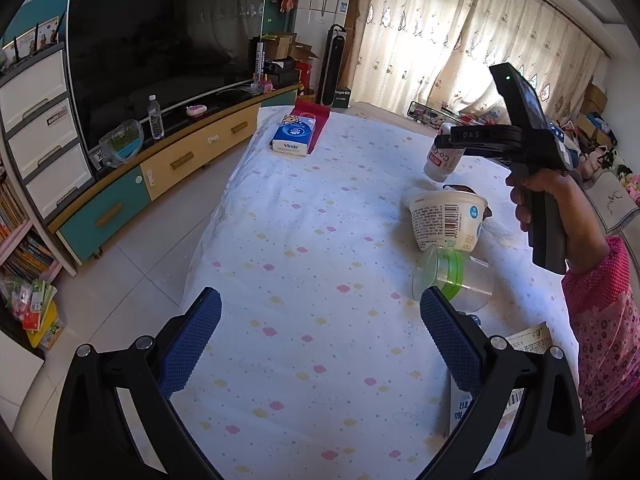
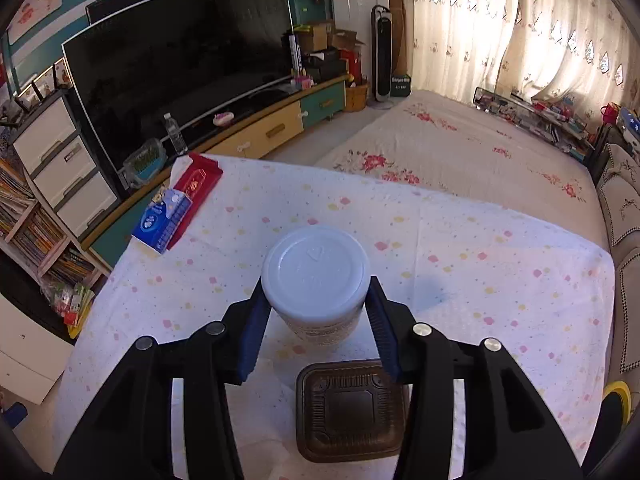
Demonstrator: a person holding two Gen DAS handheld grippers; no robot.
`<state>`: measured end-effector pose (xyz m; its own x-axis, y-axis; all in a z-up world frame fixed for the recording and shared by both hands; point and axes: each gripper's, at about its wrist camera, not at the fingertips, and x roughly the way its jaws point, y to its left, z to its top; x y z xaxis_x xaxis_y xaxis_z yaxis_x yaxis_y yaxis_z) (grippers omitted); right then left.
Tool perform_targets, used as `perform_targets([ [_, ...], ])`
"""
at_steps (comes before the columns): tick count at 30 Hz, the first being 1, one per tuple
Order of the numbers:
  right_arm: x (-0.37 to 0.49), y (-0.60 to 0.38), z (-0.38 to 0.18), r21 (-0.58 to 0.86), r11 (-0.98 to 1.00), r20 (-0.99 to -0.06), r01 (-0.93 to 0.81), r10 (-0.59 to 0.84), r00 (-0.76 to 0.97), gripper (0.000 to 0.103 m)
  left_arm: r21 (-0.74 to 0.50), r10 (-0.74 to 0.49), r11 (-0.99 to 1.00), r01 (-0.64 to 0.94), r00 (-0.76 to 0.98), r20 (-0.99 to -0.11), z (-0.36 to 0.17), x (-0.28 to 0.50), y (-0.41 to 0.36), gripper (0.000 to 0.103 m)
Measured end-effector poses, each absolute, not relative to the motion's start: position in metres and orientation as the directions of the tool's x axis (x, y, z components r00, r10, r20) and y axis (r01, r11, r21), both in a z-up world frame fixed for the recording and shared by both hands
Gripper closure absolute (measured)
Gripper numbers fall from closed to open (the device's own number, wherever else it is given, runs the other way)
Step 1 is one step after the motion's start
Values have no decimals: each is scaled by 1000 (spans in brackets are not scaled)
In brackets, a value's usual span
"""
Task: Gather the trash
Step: 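Grasp the white lidded plastic tub with the right gripper, then carry the white tub over the bin and open the right gripper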
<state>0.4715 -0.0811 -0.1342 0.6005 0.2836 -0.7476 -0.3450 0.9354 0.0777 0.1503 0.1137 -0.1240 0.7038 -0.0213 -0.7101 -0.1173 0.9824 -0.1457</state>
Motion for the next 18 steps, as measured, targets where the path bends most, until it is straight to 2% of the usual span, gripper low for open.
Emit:
perform_targets([
  [8,398,-160,-85,128,938,-649,-323,326,687,57,-146,-49,987,-72,723,-689,-114,142,96,5],
  [14,330,-287,-91,165,979,-617,-116,194,762,57,-152,-85,988,-27,723,-685,-112,143,75,5],
  [18,298,-373,-120,175,981,-647,80,53,761,57,-152,-111,988,5,710,-696,-115,145,55,5],
])
